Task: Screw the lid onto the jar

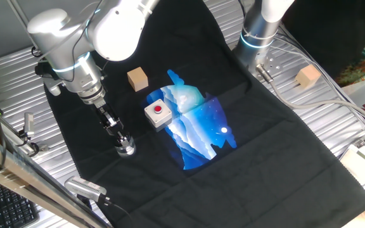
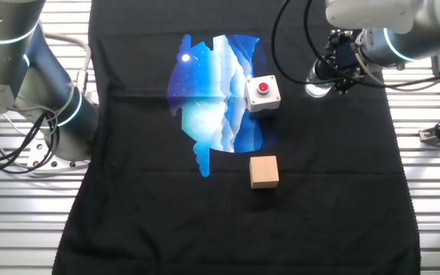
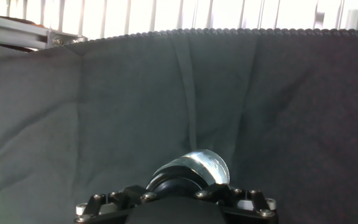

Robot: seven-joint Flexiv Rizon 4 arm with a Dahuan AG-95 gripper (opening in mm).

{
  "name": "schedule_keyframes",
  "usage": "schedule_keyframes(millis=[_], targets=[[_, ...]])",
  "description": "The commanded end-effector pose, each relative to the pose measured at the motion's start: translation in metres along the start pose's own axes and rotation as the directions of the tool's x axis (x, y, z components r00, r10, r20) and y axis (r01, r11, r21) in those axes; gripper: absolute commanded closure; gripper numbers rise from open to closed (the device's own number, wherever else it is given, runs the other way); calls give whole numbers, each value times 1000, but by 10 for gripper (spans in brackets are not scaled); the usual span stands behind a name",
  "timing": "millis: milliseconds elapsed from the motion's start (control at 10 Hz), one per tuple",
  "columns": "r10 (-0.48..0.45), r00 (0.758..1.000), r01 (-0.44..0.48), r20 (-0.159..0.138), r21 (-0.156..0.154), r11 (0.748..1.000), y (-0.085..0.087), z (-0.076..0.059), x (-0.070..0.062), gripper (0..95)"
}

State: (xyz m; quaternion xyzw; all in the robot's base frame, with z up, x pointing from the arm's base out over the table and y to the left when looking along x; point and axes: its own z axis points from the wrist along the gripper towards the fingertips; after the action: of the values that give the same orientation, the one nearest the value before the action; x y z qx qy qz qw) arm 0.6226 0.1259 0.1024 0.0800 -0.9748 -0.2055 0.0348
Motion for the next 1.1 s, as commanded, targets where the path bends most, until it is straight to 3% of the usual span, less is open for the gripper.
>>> schedule_keyframes(millis=[100, 1100], targets=[[1, 1000, -1, 0, 0, 1000, 0, 0, 1, 190], [4, 1000, -4, 4, -7, 1000, -3, 2, 3, 190]])
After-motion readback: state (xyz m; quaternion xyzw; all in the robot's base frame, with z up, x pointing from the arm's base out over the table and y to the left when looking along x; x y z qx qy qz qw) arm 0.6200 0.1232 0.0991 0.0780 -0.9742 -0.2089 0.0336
